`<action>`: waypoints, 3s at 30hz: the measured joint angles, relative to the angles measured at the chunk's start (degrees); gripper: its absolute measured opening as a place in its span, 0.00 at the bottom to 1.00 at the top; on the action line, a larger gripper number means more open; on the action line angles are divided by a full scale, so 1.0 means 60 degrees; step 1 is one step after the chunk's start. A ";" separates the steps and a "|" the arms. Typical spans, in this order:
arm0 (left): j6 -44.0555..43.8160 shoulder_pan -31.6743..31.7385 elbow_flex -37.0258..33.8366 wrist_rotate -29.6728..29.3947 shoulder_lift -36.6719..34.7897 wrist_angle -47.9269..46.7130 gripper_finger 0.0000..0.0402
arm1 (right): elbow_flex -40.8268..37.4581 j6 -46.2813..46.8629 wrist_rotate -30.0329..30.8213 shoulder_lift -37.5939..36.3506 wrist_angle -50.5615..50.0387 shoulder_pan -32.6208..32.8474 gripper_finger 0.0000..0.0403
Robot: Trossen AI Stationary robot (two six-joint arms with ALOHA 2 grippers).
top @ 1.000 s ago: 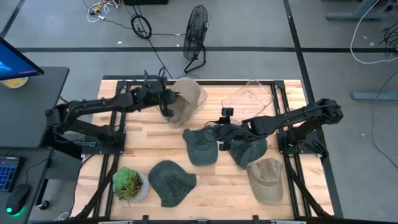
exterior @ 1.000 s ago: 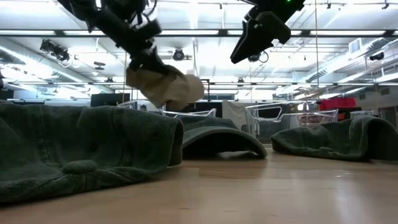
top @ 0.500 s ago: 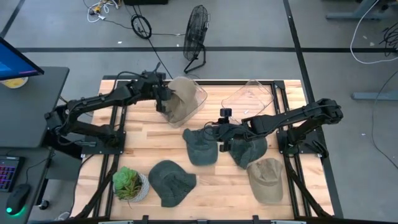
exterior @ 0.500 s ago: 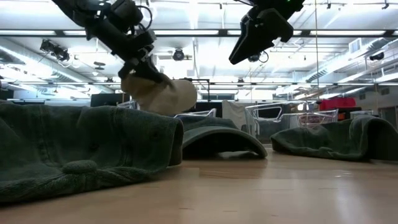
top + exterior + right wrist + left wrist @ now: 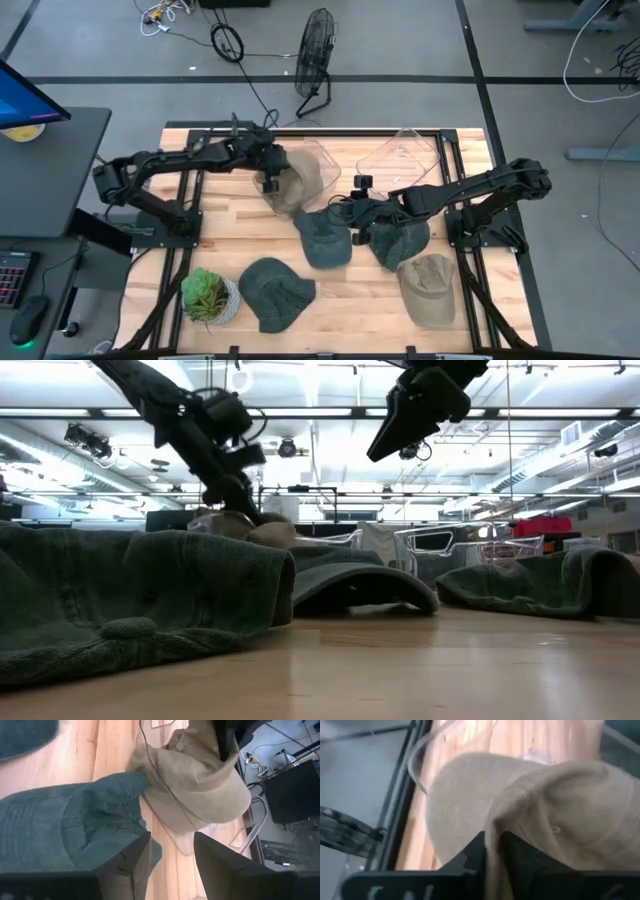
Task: Pick & Place hat
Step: Put the left brown cap into the left transparent bin, then put the brown cap into the left transparent bin
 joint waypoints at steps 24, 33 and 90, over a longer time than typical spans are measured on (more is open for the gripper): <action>-0.0772 -0.1309 0.0481 -0.0938 -0.1796 0.0282 0.50 | -0.0011 0.1343 0.0020 -0.0018 -0.1382 0.0794 0.38; -0.1139 -0.2174 0.0481 -0.0934 -0.1988 0.0264 0.50 | -0.0011 0.6047 -0.3004 -0.0022 -0.4935 0.1946 0.38; -0.2138 -0.4896 0.0477 0.0887 -0.1942 0.1300 0.50 | 0.0120 0.2432 -0.5301 0.0025 -0.3174 0.5331 0.01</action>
